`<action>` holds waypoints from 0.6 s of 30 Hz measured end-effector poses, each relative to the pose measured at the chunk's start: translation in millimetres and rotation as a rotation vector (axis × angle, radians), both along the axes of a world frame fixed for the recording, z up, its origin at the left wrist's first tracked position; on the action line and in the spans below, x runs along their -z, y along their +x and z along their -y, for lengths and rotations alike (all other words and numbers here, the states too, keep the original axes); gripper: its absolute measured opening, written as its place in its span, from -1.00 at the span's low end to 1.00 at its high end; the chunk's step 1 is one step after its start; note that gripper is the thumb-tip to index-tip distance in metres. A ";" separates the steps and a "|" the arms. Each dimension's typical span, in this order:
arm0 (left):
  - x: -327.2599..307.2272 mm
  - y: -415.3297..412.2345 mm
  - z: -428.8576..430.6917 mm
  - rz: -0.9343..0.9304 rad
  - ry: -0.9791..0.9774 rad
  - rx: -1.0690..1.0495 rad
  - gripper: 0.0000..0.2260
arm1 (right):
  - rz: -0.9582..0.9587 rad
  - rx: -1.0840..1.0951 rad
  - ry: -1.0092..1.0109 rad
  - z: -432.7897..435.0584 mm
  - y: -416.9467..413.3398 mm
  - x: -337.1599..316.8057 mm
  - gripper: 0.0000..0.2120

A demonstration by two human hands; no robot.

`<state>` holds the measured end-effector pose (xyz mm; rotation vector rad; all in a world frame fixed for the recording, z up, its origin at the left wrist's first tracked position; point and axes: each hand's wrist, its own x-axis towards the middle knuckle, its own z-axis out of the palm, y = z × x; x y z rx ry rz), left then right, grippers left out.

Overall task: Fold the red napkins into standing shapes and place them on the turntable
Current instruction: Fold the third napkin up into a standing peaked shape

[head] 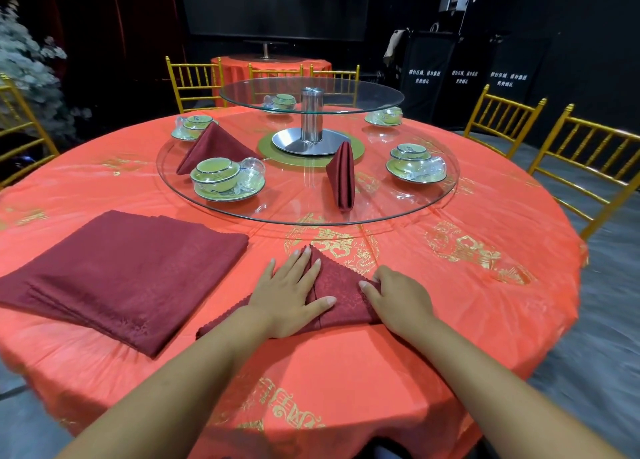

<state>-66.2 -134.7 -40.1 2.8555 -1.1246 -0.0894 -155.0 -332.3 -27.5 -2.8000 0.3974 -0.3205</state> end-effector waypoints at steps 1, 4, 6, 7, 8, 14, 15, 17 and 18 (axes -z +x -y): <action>1.2 -0.3 0.1 0.032 0.000 0.009 -0.07 | 0.002 0.001 -0.007 -0.3 0.0 0.5 -0.71; 2.8 -0.5 0.4 0.090 0.009 0.040 -0.08 | 0.015 0.008 -0.026 -1.0 0.1 2.6 -0.72; 2.0 -0.3 0.6 0.043 0.013 0.038 -0.05 | 0.014 0.013 -0.038 -1.5 -0.3 3.3 -0.73; 1.3 -0.2 0.7 0.011 0.014 0.030 -0.04 | 0.013 0.014 -0.043 -2.0 -0.3 3.6 -0.73; 0.5 -0.4 0.9 -0.016 0.015 0.022 -0.03 | 0.013 0.016 -0.047 -2.6 -0.6 3.4 -0.73; -2.1 -2.0 2.7 -0.072 0.044 0.007 0.04 | 0.094 -0.049 -0.246 -13.4 -12.0 1.2 -0.66; -2.4 -1.9 2.6 -0.075 0.050 0.006 0.06 | 0.094 -0.121 -0.235 -16.1 -15.3 1.4 -0.62; -2.3 -1.5 2.9 -0.081 0.054 0.004 0.10 | 0.023 -0.300 -0.190 -20.1 -21.6 3.0 -0.54; -2.1 -1.3 3.1 -0.084 0.053 0.005 0.12 | -0.043 -0.377 -0.177 -20.5 -23.7 4.5 -0.52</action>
